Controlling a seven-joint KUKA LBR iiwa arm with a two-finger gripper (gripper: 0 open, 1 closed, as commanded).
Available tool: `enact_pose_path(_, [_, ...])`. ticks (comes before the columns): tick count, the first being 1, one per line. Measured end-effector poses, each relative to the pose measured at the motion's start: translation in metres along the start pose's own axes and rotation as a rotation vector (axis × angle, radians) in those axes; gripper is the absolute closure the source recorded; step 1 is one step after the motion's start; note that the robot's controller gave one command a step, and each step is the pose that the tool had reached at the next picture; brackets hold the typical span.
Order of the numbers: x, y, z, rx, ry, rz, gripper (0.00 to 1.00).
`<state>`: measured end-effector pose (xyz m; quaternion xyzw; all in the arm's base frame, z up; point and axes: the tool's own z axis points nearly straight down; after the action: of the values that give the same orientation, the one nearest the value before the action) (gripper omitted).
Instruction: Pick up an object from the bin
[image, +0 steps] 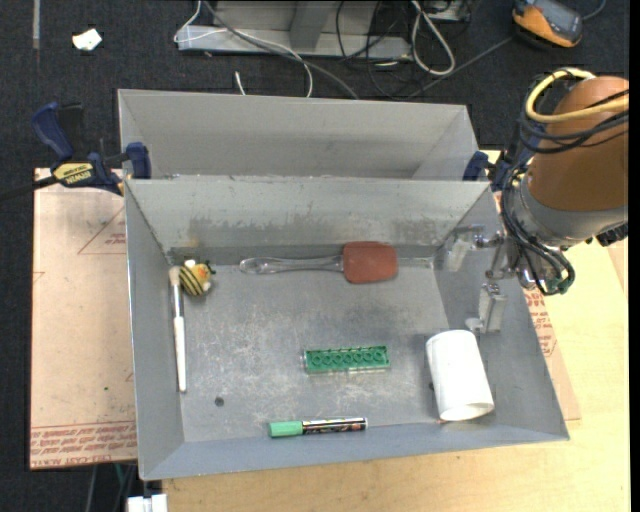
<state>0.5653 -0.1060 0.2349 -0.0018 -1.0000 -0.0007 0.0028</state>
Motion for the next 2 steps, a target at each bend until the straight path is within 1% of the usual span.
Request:
enact_pose_path(1, [-0.001, 0.001, -0.005, 0.002, -0.008, -0.003, 0.00])
enact_pose_path(2, [0.019, 0.011, 0.063, 0.001, -0.011, 0.024, 0.00])
